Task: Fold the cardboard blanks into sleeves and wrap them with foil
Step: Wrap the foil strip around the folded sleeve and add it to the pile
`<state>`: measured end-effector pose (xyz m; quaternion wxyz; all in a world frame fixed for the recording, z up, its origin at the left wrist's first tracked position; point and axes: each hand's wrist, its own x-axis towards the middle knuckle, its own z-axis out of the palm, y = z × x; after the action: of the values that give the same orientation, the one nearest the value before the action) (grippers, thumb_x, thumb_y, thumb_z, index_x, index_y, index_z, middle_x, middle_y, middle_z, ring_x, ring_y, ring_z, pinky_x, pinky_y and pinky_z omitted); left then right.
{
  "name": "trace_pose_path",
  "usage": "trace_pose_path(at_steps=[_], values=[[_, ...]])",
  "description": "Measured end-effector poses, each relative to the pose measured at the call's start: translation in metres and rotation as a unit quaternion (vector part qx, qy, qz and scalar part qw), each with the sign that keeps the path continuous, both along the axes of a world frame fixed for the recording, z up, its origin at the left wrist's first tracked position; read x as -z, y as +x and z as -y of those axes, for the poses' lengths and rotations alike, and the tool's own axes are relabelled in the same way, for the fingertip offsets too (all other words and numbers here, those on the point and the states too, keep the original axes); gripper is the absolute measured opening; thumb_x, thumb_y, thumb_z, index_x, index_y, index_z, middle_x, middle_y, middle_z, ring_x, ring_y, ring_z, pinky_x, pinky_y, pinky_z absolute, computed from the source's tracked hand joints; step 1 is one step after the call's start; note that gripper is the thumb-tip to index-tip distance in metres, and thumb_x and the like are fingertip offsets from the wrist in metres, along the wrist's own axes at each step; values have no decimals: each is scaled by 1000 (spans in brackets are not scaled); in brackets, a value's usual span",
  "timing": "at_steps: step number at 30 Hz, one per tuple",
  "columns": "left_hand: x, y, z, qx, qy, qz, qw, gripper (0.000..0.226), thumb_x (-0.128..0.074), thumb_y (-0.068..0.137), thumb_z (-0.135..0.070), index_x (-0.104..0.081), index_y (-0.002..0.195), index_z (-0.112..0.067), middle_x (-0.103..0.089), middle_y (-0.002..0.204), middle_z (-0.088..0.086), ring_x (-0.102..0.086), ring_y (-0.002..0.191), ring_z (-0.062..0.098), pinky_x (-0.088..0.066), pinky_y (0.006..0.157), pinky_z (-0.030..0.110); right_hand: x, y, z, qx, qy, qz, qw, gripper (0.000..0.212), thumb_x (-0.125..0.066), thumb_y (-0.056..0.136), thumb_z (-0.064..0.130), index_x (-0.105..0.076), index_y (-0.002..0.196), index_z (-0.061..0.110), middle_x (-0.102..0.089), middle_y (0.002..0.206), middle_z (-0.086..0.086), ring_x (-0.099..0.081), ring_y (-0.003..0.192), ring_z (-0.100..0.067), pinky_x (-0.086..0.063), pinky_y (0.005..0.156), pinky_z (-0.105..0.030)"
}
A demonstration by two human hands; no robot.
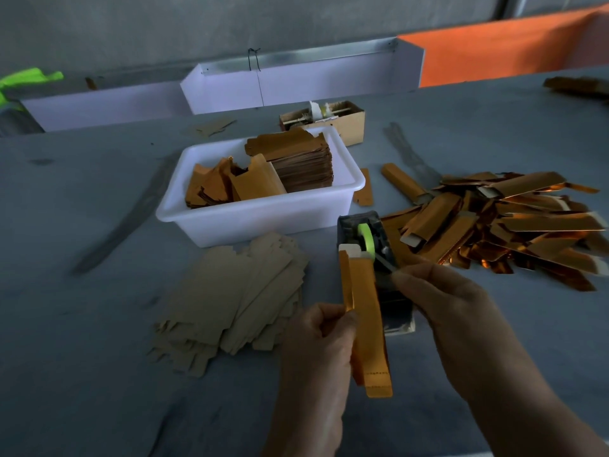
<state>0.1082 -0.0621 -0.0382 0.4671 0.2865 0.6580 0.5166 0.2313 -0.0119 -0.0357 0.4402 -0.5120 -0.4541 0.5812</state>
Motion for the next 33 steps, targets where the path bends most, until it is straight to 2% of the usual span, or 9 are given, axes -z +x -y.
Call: trace_pose_path(at_steps=[2, 4, 9, 12, 14, 20, 23, 28, 33], values=[[1, 0, -1, -4, 0, 9, 1000, 16, -60, 90, -17, -67, 77, -12, -59, 53, -6, -49, 40, -1, -37, 38, 11, 0, 0, 3, 16, 59, 117, 991, 10, -62, 82, 21, -65, 76, 14, -55, 89, 19, -54, 75, 8, -37, 59, -16], [2, -2, -2, 1, 2, 9, 1000, 16, -59, 91, -16, -66, 78, -11, -58, 49, -9, -48, 39, -2, -37, 38, 10, 5, -1, 7, 21, 96, 189, 977, 11, -64, 82, 21, -63, 72, 15, -47, 93, 27, -50, 75, 10, -35, 60, -16], [2, -9, -3, 13, 23, -2, 1000, 16, -59, 91, -17, -66, 79, -10, -58, 52, -5, -50, 42, 3, -39, 40, 14, 16, -2, 13, 41, 145, 269, 951, 15, -67, 81, 18, -62, 66, 19, -46, 108, 18, -52, 88, 3, -36, 64, -13], [-3, -13, -5, 13, 57, 8, 998, 15, -60, 90, -14, -65, 77, -11, -57, 53, -1, -49, 42, 4, -38, 38, 15, 19, -4, 14, 43, 160, 284, 944, 17, -68, 80, 16, -62, 65, 19, -45, 113, 16, -53, 96, -6, -37, 68, -11], [-6, -12, -6, 28, 78, 4, 997, 15, -62, 89, -15, -65, 73, -16, -57, 52, -4, -48, 42, 2, -36, 38, 14, 19, -6, 15, 49, 173, 298, 937, 18, -69, 79, 16, -61, 63, 20, -46, 115, 18, -52, 98, -4, -35, 70, -8], [-12, -4, -13, 131, 83, 1, 988, 15, -60, 90, -18, -61, 76, -21, -59, 57, -9, -51, 45, -3, -37, 41, 11, 26, -10, 18, 67, 204, 298, 930, 9, -73, 76, 17, -67, 71, 13, -51, 117, 16, -55, 94, -4, -36, 68, -7], [-11, -2, -14, 152, 69, -20, 986, 15, -59, 91, -21, -61, 77, -26, -61, 56, -15, -54, 49, -6, -39, 44, 8, 29, -10, 18, 74, 224, 310, 921, 8, -73, 75, 15, -69, 79, 9, -51, 112, 15, -56, 91, -6, -37, 66, -7], [-11, -3, -16, 150, 58, -27, 987, 12, -60, 91, -23, -62, 79, -26, -64, 60, -16, -59, 54, -5, -42, 47, 8, 26, -12, 16, 71, 255, 337, 904, 9, -75, 74, 11, -66, 76, 8, -55, 100, 12, -57, 86, -10, -36, 66, -7], [-14, -2, -16, 148, 52, -5, 988, 15, -60, 90, -20, -62, 76, -23, -63, 56, -15, -55, 48, -7, -38, 43, 6, 19, -3, 16, 56, 222, 269, 935, 15, -68, 79, 16, -58, 70, 25, -54, 92, 24, -56, 77, 9, -42, 63, -2]])
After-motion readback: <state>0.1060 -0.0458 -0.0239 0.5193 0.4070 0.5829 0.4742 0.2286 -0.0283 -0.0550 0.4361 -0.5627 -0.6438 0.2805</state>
